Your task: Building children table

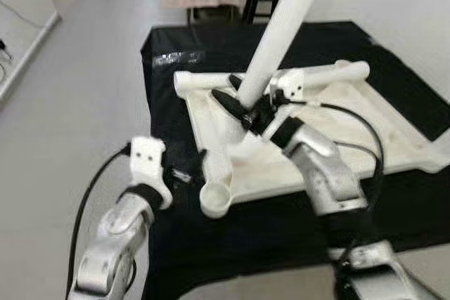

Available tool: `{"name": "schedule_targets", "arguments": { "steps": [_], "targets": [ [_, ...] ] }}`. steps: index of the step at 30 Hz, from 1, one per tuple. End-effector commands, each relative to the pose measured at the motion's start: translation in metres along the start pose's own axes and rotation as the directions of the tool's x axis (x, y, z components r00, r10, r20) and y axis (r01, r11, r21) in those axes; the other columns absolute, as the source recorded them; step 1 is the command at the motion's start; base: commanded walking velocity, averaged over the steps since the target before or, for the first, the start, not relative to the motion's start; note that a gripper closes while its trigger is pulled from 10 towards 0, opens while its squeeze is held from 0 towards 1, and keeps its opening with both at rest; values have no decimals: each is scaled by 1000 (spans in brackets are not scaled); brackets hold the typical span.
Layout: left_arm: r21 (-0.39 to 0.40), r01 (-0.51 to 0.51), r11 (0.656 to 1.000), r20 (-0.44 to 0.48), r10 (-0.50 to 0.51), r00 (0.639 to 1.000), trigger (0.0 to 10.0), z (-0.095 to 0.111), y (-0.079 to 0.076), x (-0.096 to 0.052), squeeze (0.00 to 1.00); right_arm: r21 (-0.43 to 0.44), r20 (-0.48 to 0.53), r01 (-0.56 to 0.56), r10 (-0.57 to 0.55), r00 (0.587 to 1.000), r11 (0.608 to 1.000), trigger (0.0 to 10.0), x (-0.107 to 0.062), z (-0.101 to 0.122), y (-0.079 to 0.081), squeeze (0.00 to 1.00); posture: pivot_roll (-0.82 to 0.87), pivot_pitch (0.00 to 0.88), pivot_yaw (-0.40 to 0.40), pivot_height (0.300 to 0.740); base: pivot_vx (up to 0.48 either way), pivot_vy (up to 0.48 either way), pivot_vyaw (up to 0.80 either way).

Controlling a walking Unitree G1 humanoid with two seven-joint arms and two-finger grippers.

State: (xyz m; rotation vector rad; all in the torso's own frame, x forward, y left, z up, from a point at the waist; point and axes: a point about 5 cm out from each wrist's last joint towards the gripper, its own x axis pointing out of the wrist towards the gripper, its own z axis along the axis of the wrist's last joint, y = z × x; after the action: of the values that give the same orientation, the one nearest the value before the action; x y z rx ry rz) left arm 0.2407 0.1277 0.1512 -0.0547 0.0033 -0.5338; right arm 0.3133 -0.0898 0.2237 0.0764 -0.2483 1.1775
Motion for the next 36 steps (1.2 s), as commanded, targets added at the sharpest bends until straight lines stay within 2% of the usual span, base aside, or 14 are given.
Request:
{"name": "schedule_targets", "arguments": {
  "steps": [1, 2, 4, 8, 11, 13, 16, 17, 20, 27, 29, 34, 36],
  "targets": [
    [-18, 74, 997, -15, -74, 997, 10000, 0, -9, -5, 0, 37, -13, -157, 157, 987, 987, 10000, -7, 2, 10, 0, 105, 104, -87, 740, 0, 0, 0],
    [-21, 113, 993, -37, -113, 993, 10000, -2, -12, -12, 0, 51, -64, -215, 218, 974, 975, 10000, -13, -2, 10, 0, 108, 110, -90, 740, 0, 0, 0],
    [-19, 139, 990, -51, -140, 989, 10000, -2, -15, -18, 0, 53, -95, -227, 231, 968, 973, 10000, -15, -5, 9, 0, 111, 115, -94, 740, 0, 0, 0],
    [-13, 163, 987, -72, -163, 984, 10000, -2, -16, -25, 0, 77, -95, -251, 258, 962, 965, 10000, -16, -6, 11, 0, 117, 122, -97, 740, 0, 0, 0],
    [50, 183, 982, -162, -173, 972, 10000, -6, -12, -43, 0, 113, -101, -315, 326, 940, 942, 10000, -16, -11, 18, 0, 136, 147, -96, 740, 0, 0, 0],
    [68, 185, 980, -194, -169, 966, 10000, -8, -11, -48, 0, 115, -102, -321, 332, 938, 940, 10000, -15, -13, 19, 0, 139, 154, -95, 740, 0, 0, 0],
    [84, 211, 974, -295, -178, 939, 10000, -17, -11, -68, 0, 77, -94, -248, 255, 962, 966, 10000, -5, -17, 9, 0, 152, 179, -90, 740, 0, 0, 0],
    [84, 211, 974, -295, -178, 939, 10000, -17, -11, -68, 0, 77, -94, -248, 255, 962, 966, 10000, -5, -17, 9, 0, 152, 179, -90, 740, 0, 0, 0],
    [85, 225, 971, -361, -180, 915, 10000, -23, -17, -84, 0, 77, -54, -203, 207, 977, 976, 10000, -1, -12, 0, 0, 165, 202, -88, 740, 0, 0, 0],
    [90, 176, 980, -334, -137, 932, 10000, -17, -19, -87, 0, 93, -27, -236, 239, 971, 967, 10000, -3, -6, 0, 0, 175, 231, -87, 740, 0, 0, 0],
    [98, 163, 982, -303, -127, 945, 10000, -11, -23, -84, 0, 114, -26, -292, 297, 955, 949, 10000, -5, -4, 5, 0, 177, 264, -84, 740, 0, 0, 0],
    [99, 155, 983, -282, -122, 952, 10000, -7, -26, -82, 0, 134, -33, -349, 356, 934, 928, 10000, -7, -5, 12, 0, 177, 275, -82, 740, 0, 0, 0],
    [106, 149, 983, -272, -116, 955, 10000, -3, -26, -84, 0, 155, -32, -407, 416, 909, 900, 10000, -6, -8, 22, 0, 182, 297, -75, 740, 0, 0, 0]
  ]
}}
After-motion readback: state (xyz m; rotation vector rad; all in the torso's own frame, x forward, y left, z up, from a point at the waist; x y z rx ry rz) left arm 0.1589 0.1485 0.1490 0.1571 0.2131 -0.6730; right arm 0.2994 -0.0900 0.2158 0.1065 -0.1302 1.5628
